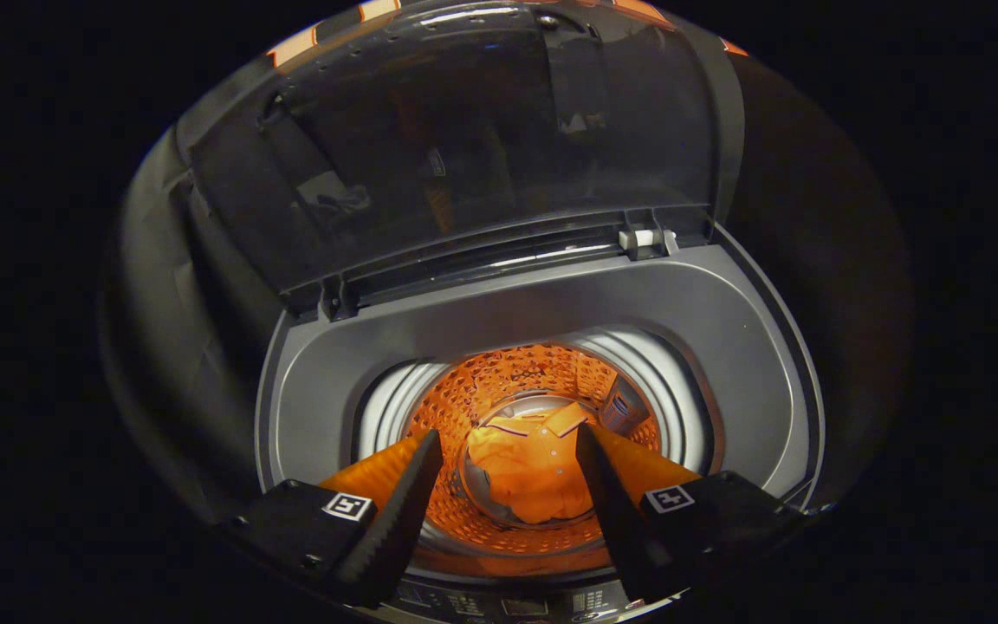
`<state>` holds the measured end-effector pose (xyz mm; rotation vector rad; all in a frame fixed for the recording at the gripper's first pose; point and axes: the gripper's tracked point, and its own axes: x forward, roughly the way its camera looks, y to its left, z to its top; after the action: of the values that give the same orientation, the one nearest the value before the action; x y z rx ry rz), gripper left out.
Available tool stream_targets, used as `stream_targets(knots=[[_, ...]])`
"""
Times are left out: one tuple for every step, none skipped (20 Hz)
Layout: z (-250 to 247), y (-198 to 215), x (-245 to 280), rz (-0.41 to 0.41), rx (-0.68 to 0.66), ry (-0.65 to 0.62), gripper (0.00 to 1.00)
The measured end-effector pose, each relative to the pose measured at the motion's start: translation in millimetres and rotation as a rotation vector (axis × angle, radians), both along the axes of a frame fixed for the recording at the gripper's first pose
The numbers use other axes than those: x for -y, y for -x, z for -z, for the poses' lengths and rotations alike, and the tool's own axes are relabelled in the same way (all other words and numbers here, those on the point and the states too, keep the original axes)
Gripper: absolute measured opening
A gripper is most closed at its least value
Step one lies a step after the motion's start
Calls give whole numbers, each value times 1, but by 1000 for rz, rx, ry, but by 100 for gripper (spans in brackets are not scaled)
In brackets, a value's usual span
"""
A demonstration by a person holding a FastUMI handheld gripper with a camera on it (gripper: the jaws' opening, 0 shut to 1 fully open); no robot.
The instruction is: Put the clothes into the washing machine and then close the washing machine lid.
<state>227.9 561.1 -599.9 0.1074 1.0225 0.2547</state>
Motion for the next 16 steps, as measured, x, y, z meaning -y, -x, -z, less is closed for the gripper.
stream_targets(knots=[[-3,2,0,-1,5,-2,99],[-6,5,0,-1,7,-5,99],[-9,6,-1,1,10,-12,99],[-12,8,-1,4,15,-16,99],[-17,10,-2,6,21,-23,99],[-23,13,-2,10,32,-28,99],[-30,15,-1,14,45,-33,99],[-37,16,0,20,63,-39,99],[-47,17,2,25,87,-46,99],[-59,18,3,26,111,-50,99],[-72,18,4,27,141,-56,99],[-88,17,7,25,176,-60,98],[-102,14,9,23,210,-64,98],[-116,11,10,24,242,-74,99],[-133,7,11,30,269,-94,98],[-151,4,12,43,289,-125,98]])
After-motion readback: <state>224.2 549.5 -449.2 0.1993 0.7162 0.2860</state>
